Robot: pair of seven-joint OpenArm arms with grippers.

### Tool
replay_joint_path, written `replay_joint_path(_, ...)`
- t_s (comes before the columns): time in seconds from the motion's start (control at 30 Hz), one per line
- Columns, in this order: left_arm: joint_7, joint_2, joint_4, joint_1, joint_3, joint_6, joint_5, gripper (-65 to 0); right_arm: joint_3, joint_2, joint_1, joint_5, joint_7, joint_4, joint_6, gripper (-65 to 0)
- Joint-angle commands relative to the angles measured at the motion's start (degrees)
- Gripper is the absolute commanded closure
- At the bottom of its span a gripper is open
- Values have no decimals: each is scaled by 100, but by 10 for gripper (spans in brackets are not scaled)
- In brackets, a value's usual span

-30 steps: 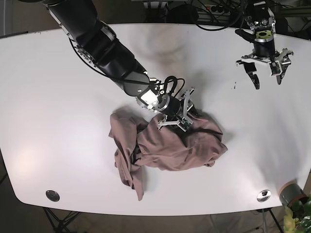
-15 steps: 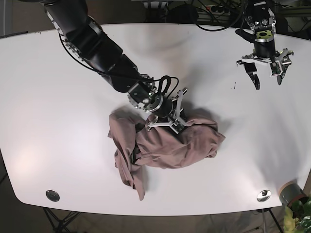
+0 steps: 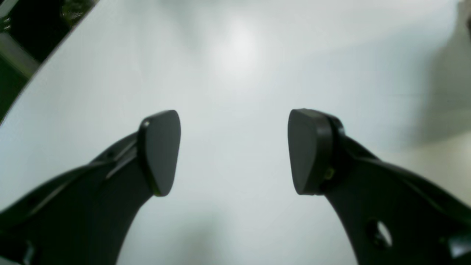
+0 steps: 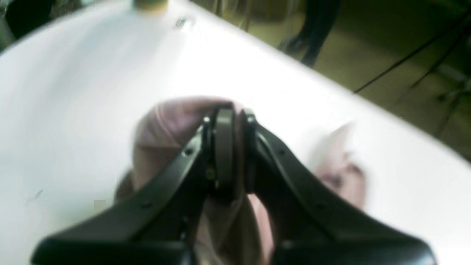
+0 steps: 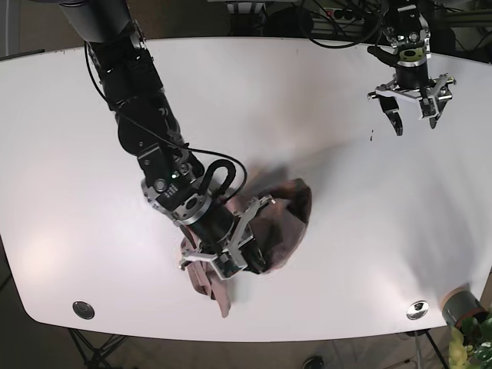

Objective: Fold the T-shirt properly
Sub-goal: 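Lift the T-shirt with the right gripper and pull it toward the robot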

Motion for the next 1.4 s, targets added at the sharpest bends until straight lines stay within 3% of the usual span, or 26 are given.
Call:
replay_joint_path(0.0, -193, -46, 116, -1, 86, 14, 15, -426, 268, -13, 466, 29, 95, 244, 155, -27)
replay_joint_path(0.53, -184, -214, 283, -142, 956, 14, 33, -428, 1411, -4, 3042, -24, -995, 235, 990, -27)
replay_joint_path(0.83, -158, -214, 362, -660, 1299, 14, 41, -428, 1393, 392, 4282, -15, -1074, 174, 1025, -27)
replay_joint_path(1.03, 519, -214, 389, -1276, 1580, 14, 41, -428, 1235, 585, 4897, -24, -1311, 103, 1069, -27)
replay_joint_path(1.37, 1055, -214, -25, -2462, 2292, 14, 41, -428, 1200, 603, 4774, -24, -1302, -11, 1069, -27)
